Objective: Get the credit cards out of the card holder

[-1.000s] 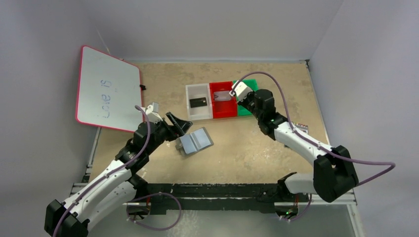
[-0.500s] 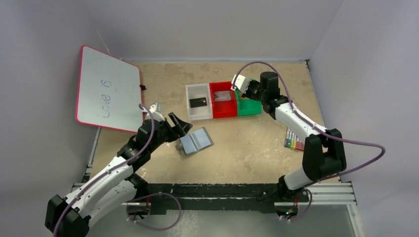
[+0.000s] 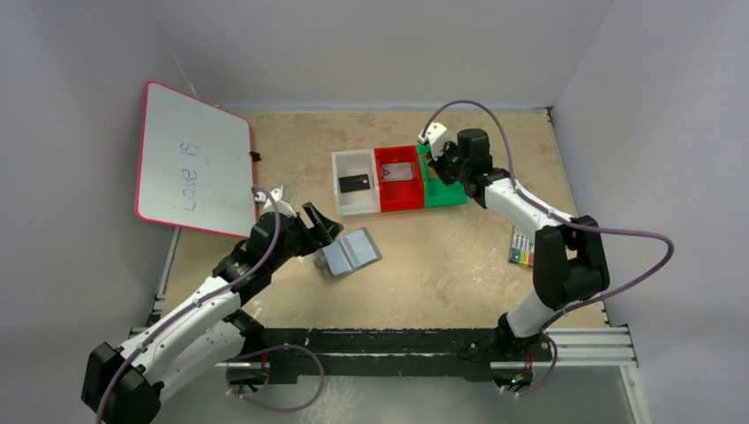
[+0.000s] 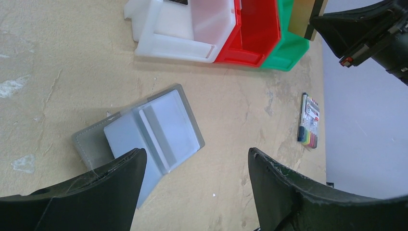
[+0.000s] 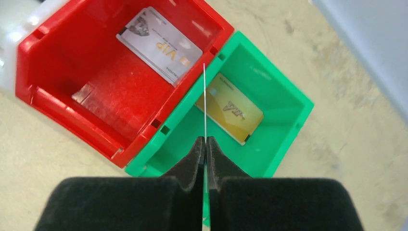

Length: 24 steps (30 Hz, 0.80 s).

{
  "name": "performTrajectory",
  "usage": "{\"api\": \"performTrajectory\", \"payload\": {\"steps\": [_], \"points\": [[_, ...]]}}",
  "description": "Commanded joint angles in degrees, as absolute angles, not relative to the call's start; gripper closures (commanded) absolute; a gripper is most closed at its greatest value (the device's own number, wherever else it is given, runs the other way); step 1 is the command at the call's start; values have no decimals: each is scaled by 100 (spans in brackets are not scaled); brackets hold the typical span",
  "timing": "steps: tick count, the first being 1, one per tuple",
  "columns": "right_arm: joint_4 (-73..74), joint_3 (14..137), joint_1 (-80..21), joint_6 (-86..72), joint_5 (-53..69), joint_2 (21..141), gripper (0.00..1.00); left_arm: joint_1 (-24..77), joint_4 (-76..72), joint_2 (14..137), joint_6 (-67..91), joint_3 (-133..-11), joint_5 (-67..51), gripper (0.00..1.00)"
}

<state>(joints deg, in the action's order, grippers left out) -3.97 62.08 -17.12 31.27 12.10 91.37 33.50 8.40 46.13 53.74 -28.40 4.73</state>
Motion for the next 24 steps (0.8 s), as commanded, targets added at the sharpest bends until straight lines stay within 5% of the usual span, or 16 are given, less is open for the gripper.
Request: {"api": "performTrajectory", "payload": {"steps": [1,10,24], "points": [[-616,6487,-1701,1330,261,9231,100,3350,702,4584,5281,-3087,531,23],[-468,6489,-1715,-958,-191,9324,100,3347,560,4696,5363,-3027,540,23],[-411,6525,-1778,-1615,495,9535,100,3352,493,4815,5395,-2981,509,24]]}}
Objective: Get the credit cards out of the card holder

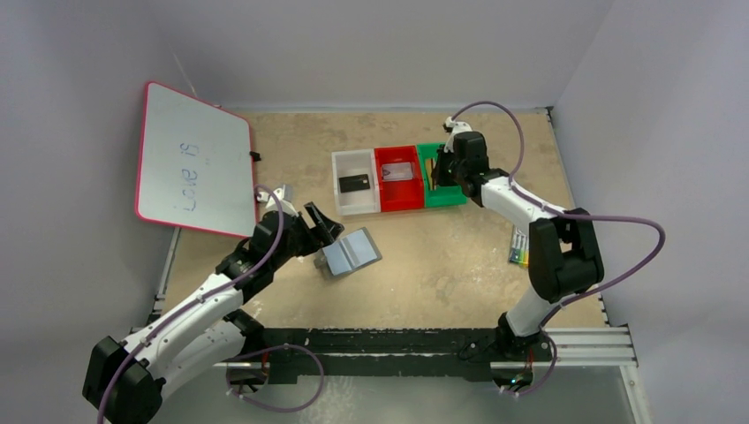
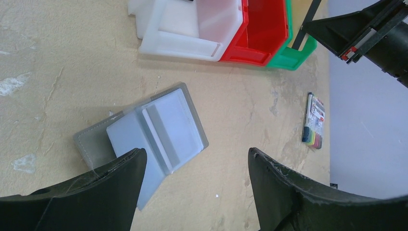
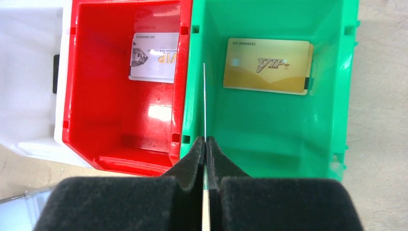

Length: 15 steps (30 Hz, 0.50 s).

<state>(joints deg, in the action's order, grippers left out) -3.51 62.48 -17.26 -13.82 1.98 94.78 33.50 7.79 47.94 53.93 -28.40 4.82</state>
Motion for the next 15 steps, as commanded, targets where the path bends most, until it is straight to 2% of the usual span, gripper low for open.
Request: {"api": "performTrajectory", "payload": {"steps": [1,15], "points": [[-394,6530,-1780,-1638,534,9544,100,3349,488,4816,5392,-2980,507,24],[-317,6532,-2079,-2001,719,9441,100,3354,439,4863,5425,-2937,475,24]]}}
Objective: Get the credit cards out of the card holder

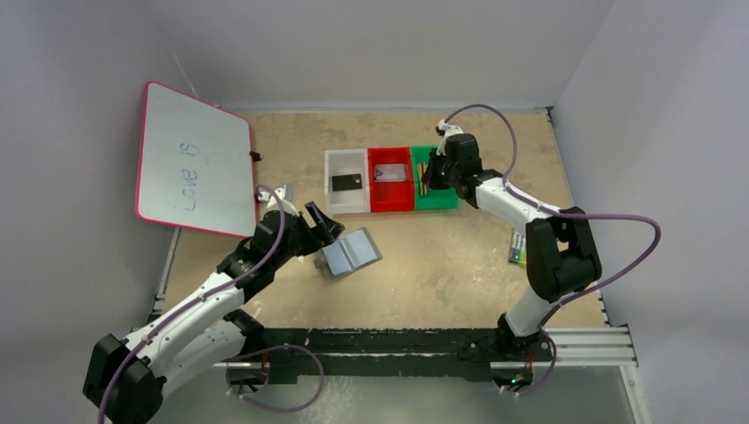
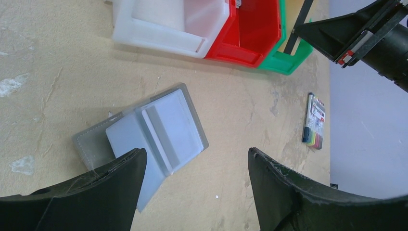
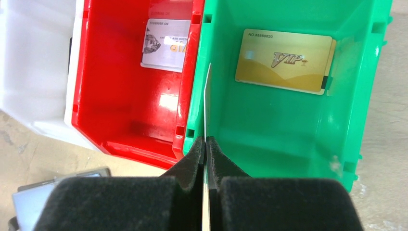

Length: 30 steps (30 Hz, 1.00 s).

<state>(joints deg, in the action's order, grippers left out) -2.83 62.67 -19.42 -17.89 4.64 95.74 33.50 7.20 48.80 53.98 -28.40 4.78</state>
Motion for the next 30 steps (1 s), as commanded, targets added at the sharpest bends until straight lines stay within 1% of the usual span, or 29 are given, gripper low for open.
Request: {"api": "performTrajectory", "payload": {"steps": [1,8,13,15,18,20,23,25,27,30], "points": [[-298,6557,-2095,-2012,736,9454,100,3349,437,4865,5431,-2928,475,24],[-254,6616,-2257,-1758,622,9377,100,3349,391,4849,5457,-2925,474,24],[-302,6573,-2258,-817,43,9176,100,3348,403,4868,5424,-2960,470,24],[-628,6397,-2247,-165,-157,9075,100,3346,405,4859,5410,-2957,476,24],[-1249,6150,-2241,1080,-3,8985,100,3349,386,4858,5413,-2962,472,24],[-1406,6160,-2249,1902,-57,8989,100,3351,395,4843,5402,-2973,475,24],[-1623,5950,-2247,3325,529,8995,100,3349,413,4786,5412,-2970,499,24],[-1809,5812,-2248,4158,629,9063,100,3351,432,4748,5416,-2967,501,24],[-1471,5949,-2217,4694,664,9195,100,3350,507,4695,5401,-2992,517,24],[-982,6241,-2129,5101,644,9445,100,3356,621,4570,5382,-3001,614,24]]}}
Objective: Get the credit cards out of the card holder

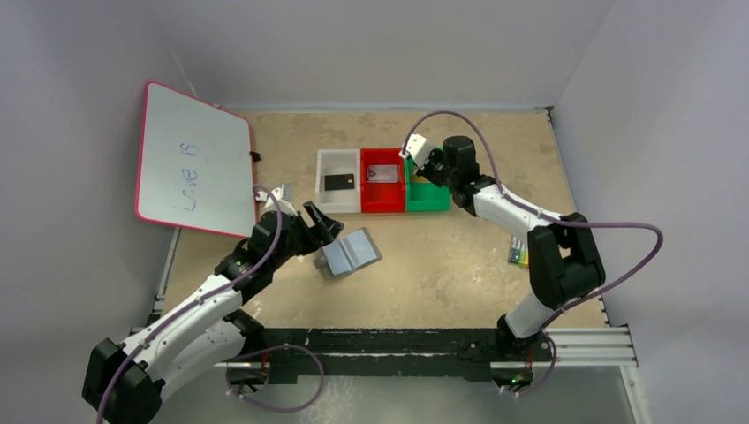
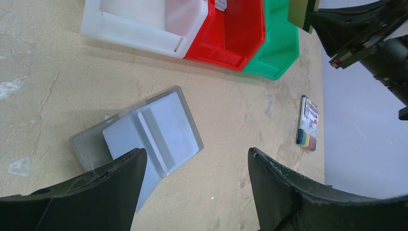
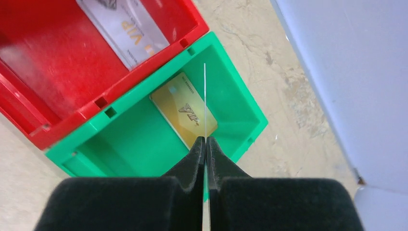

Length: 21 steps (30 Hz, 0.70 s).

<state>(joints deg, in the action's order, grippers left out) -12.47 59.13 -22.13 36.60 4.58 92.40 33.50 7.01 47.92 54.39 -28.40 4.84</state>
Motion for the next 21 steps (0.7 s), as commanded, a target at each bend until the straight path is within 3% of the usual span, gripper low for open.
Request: {"api": "performTrajectory", "payload": {"steps": [1,21], "points": [[-909,6309,-2095,5171,650,9501,100,3350,654,4535,5375,-2998,636,24],[-158,7490,-2074,6539,665,10654,100,3350,934,4280,5317,-3050,795,24]]}}
